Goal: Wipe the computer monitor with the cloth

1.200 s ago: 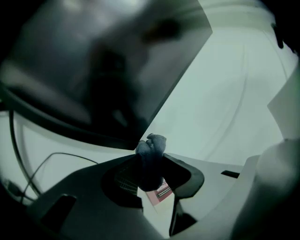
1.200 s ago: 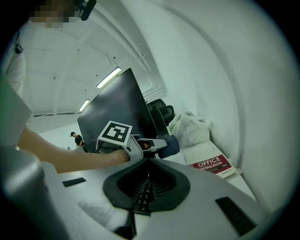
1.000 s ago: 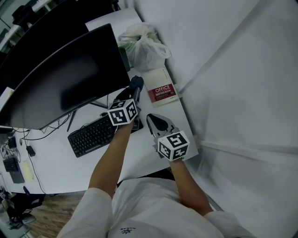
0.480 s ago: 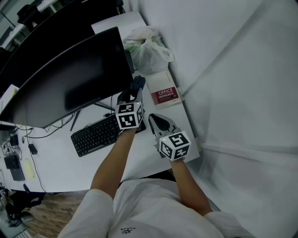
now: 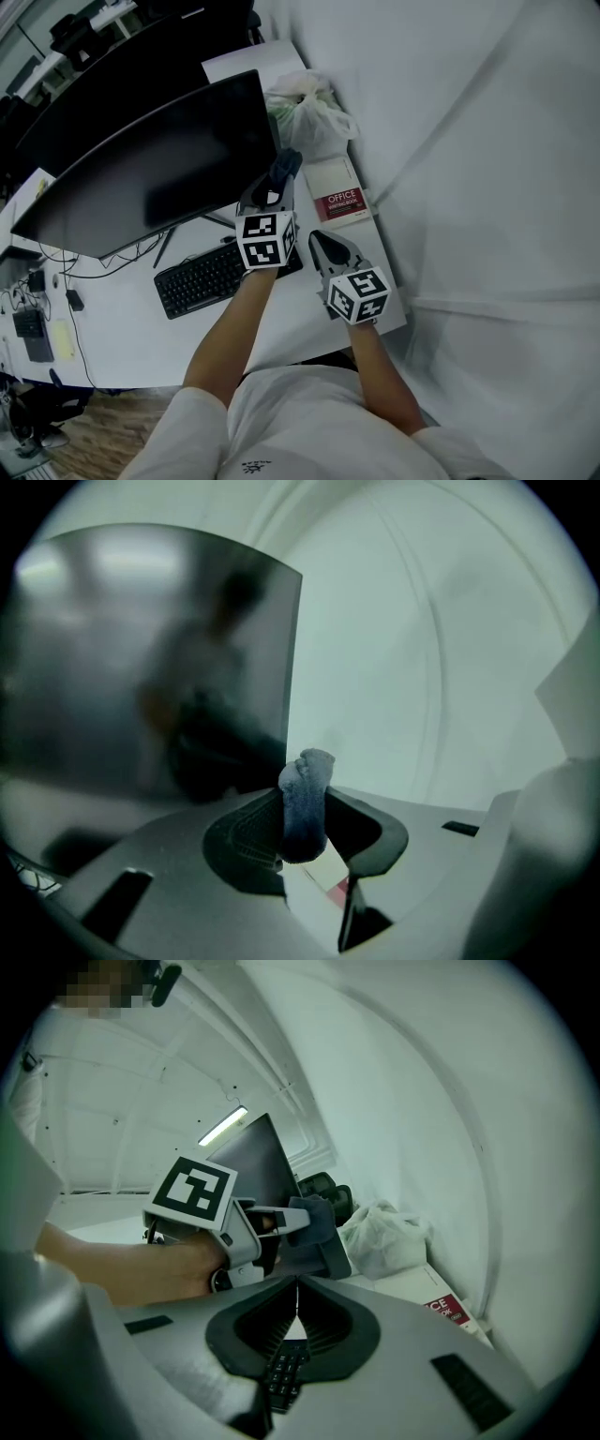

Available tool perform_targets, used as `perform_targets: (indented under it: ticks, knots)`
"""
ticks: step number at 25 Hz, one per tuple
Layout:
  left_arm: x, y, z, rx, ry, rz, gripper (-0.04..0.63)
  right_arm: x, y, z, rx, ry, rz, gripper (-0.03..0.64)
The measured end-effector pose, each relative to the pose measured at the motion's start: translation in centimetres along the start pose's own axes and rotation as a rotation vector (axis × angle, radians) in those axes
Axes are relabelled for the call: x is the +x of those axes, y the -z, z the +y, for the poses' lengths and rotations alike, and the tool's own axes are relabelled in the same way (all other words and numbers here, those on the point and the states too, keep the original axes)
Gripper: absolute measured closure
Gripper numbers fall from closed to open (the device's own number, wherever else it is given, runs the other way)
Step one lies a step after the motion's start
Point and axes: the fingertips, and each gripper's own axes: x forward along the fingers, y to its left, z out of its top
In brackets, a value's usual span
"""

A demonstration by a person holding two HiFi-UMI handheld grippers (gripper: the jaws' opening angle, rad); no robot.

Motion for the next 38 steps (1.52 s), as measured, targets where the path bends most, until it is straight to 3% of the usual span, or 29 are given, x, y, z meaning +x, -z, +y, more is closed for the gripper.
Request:
perform_targets:
  ticks: [12,20,32,38]
  knots:
    - [-3.3,-8.7,-0.4,0.018,0.023,-0.146,0.466,0.3,-8.2,3.2,-0.132,-0.049,-0.153,0.597]
    - [-4.9,-15.1,-1.0,0.02,0.05,-0.247,0.466,-0.7,-12.8,2.9,-0.12,-0.055,-0.247,0.597]
    - [-7.1,-21.8,-1.3,-0.095,0.093,-0.37,0.466,-0.2,-14.1,3.8,-0.1,-0.081,-0.279,0.597]
    - [-8.2,-22.4,-1.0,-0.215,0.125,-0.4,0.466,-0.4,-14.7,4.4,-0.1,-0.095,-0.295,0.597]
